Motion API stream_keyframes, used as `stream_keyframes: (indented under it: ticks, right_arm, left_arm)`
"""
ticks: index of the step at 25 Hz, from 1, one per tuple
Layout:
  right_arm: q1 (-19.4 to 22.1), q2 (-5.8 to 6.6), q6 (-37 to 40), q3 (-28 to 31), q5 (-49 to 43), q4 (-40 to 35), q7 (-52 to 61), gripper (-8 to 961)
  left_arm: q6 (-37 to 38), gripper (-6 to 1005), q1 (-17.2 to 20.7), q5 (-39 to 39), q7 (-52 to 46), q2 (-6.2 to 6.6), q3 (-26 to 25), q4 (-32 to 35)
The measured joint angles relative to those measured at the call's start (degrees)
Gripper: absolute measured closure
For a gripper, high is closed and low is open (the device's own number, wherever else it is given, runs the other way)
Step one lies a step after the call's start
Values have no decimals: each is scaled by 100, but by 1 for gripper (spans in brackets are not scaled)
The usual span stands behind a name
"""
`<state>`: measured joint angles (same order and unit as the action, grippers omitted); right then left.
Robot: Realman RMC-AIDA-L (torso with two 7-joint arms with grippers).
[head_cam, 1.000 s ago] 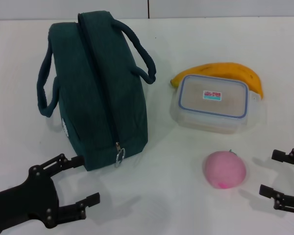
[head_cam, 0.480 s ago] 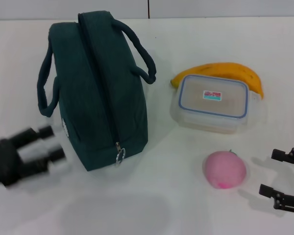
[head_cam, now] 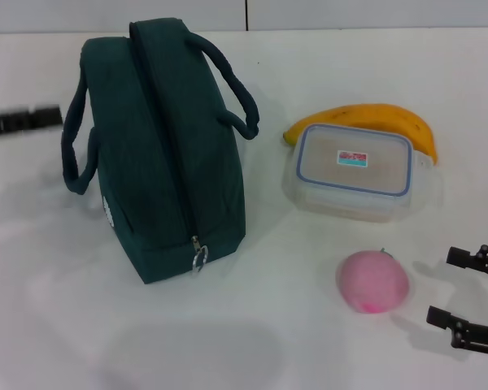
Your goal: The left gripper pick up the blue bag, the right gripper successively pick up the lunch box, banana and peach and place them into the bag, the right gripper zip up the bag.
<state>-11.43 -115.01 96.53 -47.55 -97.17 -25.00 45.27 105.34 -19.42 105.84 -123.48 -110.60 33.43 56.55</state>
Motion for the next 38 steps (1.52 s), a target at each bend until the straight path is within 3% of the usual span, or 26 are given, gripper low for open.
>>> stream_keyframes:
  ticks: [5,10,14,32,38]
  right_arm:
    - [-22,-4,59,0,4,48,5,118]
    - [-33,-4,66,-6,6,63,7,120]
    - [-35,-4,98,-11,6,92,8,122]
    - [-42,-4,196,0,55,110,8,132]
    - [-44,-3,213,0,66,109,8,135]
  left_arm:
    - [-145,108,-805,920,-1721,126,58,787]
    - [-116,107,-1608,1812,-2603,227,282,708]
    - [-121,107,-1963,2298,-2830,253,445,507]
    - [-395,114,-2055,2545,-2939,121,616,401]
    - [-400,191,-2078,2600,-2912,119,712,431]
